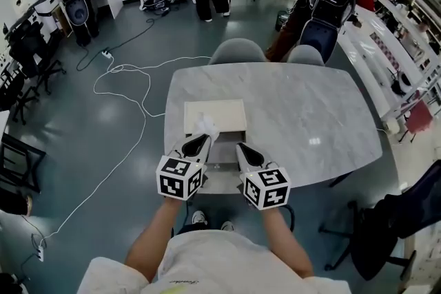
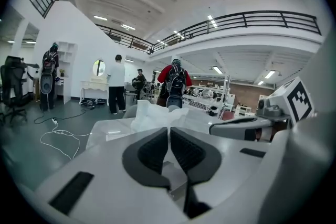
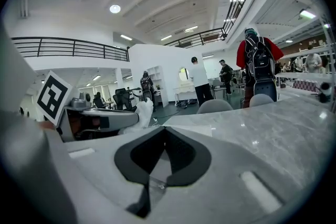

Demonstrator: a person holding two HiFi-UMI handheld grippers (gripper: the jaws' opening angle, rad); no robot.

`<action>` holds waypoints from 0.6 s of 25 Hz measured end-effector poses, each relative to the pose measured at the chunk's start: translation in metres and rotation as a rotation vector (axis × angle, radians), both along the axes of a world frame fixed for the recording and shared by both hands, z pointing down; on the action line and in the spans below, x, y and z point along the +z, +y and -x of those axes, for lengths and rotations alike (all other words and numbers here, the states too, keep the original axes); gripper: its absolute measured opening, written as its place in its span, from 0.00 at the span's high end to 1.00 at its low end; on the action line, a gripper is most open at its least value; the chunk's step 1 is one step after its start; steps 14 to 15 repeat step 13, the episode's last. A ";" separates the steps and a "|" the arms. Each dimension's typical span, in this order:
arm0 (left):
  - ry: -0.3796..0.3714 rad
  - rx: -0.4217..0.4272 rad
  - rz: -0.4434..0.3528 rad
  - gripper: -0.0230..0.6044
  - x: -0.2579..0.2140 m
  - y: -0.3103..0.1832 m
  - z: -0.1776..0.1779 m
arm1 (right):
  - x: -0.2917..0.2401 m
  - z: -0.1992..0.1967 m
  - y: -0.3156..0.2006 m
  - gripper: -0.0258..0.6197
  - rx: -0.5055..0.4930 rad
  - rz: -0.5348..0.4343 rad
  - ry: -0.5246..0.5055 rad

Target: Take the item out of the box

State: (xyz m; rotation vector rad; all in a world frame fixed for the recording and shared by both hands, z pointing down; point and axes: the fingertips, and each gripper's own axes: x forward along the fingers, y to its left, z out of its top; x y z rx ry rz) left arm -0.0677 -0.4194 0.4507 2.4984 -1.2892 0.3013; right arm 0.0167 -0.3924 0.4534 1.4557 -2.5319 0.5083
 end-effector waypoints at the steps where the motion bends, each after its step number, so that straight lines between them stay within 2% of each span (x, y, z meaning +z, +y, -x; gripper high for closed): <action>1: 0.000 0.001 0.002 0.93 0.001 0.000 -0.001 | 0.000 0.000 0.000 0.95 0.000 0.001 0.001; 15: -0.004 0.007 0.024 0.93 0.007 -0.002 -0.002 | 0.002 0.003 -0.006 0.95 -0.002 0.011 0.000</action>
